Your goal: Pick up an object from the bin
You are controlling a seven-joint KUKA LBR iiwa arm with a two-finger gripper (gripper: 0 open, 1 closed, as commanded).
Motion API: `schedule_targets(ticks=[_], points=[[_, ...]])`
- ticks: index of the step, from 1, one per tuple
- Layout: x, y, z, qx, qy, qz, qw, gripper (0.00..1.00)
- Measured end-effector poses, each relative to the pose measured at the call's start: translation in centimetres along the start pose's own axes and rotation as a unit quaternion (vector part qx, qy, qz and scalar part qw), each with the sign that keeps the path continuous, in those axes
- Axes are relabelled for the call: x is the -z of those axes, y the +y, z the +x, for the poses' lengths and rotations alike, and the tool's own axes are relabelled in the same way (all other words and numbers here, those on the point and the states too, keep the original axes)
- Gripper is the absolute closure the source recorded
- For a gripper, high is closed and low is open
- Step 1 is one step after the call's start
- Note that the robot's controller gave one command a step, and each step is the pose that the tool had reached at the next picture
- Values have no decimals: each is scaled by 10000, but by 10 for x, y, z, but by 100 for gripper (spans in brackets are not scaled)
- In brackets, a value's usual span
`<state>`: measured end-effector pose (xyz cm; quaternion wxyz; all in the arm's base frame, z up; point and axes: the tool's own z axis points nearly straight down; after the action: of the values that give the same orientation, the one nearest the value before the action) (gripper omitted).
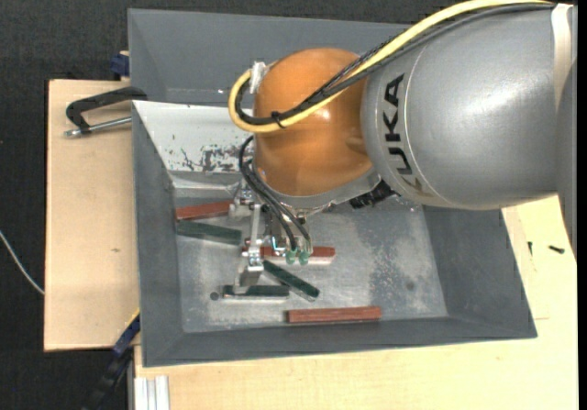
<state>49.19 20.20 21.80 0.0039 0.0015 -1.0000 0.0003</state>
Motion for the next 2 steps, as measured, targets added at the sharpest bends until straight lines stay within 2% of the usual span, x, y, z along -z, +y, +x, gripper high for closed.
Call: schedule_targets(ticks=[1,2], points=[[4,-1,-2,-14,-41,-8,10000,0],[-66,-35,-12,207,-63,-13,9998,0]])
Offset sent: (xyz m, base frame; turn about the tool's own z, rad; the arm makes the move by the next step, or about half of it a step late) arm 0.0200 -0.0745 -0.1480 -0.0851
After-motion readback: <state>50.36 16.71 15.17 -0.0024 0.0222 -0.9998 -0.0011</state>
